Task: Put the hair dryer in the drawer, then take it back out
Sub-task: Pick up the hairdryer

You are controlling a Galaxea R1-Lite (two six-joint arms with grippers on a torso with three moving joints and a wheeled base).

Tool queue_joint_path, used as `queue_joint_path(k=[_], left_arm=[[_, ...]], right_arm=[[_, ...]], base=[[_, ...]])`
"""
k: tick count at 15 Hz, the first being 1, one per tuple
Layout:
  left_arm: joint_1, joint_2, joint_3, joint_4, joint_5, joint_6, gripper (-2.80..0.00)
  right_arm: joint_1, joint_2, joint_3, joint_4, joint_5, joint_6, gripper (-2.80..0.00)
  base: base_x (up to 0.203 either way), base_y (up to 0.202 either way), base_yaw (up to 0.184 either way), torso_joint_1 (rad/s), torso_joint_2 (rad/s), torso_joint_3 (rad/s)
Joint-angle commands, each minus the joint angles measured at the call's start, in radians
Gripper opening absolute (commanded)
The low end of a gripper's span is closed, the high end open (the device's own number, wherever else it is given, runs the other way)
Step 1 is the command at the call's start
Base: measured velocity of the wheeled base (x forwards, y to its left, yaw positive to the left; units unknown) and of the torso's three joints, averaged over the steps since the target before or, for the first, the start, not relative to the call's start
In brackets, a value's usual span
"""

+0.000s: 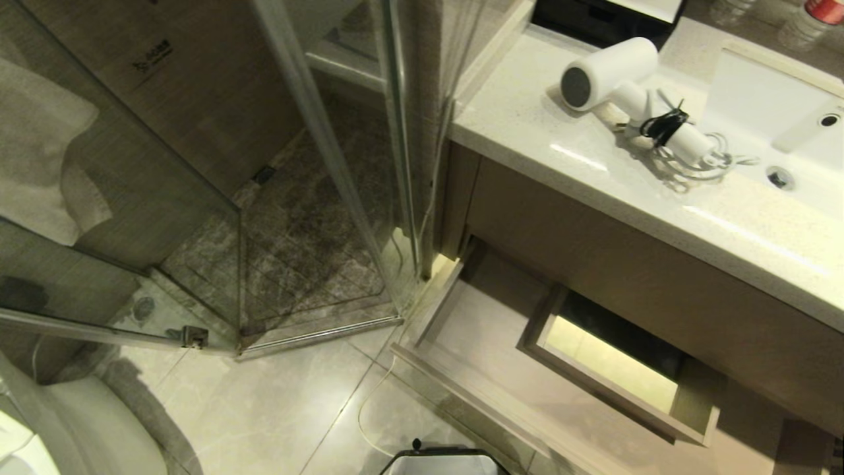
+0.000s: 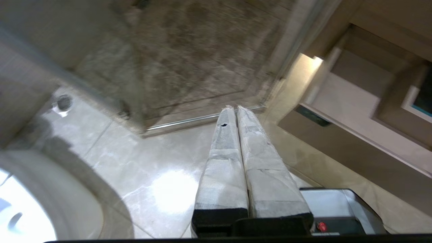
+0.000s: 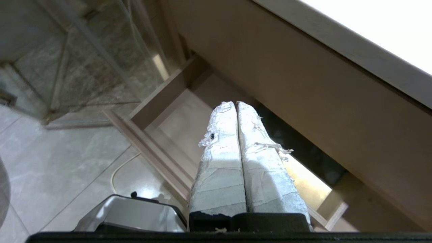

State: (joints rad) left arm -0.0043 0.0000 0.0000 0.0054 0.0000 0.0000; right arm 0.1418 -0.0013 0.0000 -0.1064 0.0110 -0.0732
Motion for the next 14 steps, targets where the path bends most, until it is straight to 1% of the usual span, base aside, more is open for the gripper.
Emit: queue_joint_path(k=[1,2,11,14], left_arm=[[0.003,0.000,0.000,-0.001,0.000,0.000,-2.80],[0.003,0.000,0.002,-0.001,0.000,0.000,-2.80],[0.003,0.000,0.002,-0.001,0.000,0.000,-2.80],[0.003,0.000,0.000,-0.001,0.000,0.000,-2.80]], right_arm=[[0.002,-0.039,0.040,0.001,-0.003,0.010,-2.80],[0.004,-0.039,0.040,0.001,-0.003,0.010,-2.80],[0.002,-0.039,0.040,0.001,0.001,0.000,-2.80],[0.004,-0.039,0.040,-0.001,0.001,-0.002,-2.80]], base=[[0.000,0.006,0.109,0.002,0.00,0.006],[0.001,-0.002,0.060,0.003,0.01,-0.006],[0.000,0.000,0.000,0.000,0.00,0.000],[0.000,0.000,0.000,0.145,-0.03,0.131]])
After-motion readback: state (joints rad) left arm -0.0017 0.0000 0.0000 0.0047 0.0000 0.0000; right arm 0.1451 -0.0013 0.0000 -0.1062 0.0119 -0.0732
